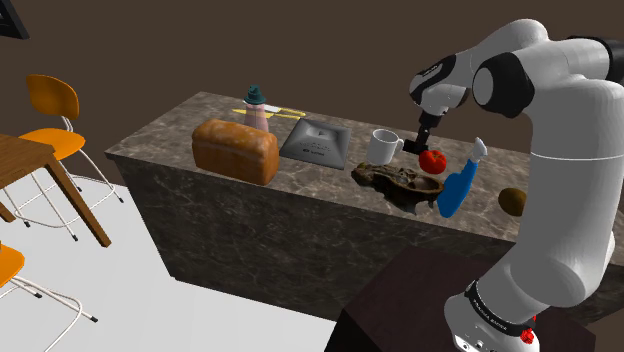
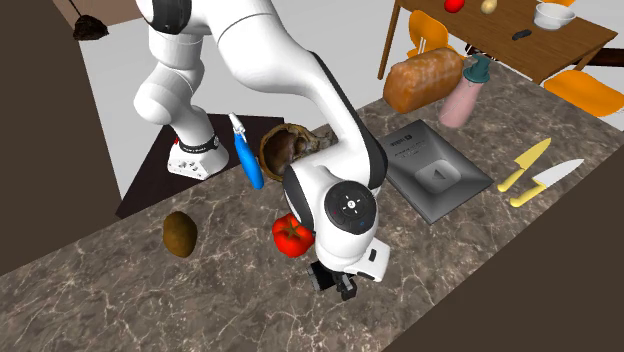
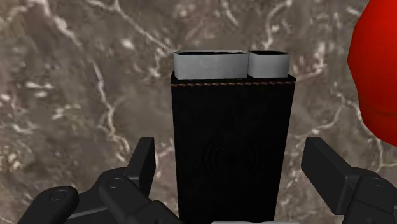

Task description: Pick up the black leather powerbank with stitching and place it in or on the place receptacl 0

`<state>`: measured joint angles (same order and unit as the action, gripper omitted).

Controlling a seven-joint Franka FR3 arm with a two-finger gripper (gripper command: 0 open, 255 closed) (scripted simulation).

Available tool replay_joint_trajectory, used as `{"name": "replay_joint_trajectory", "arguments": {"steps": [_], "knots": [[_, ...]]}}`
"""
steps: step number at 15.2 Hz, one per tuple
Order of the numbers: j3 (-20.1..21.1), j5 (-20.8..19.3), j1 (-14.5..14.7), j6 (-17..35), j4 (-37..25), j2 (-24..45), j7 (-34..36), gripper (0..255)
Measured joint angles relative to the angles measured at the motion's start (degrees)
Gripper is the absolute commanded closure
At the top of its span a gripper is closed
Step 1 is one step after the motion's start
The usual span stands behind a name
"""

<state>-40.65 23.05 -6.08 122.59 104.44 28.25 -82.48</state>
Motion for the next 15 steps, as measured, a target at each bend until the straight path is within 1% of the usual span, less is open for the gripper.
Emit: {"name": "replay_joint_trajectory", "arguments": {"steps": [3, 4, 15], "knots": [[0.0, 0.0, 0.0, 0.1, 0.0, 0.0, 0.0, 0], [0.0, 0.0, 0.0, 0.1, 0.0, 0.0, 0.0, 255], [-0.1, -0.1, 0.1, -0.2, 0.0, -0.2, 0.1, 255]]}}
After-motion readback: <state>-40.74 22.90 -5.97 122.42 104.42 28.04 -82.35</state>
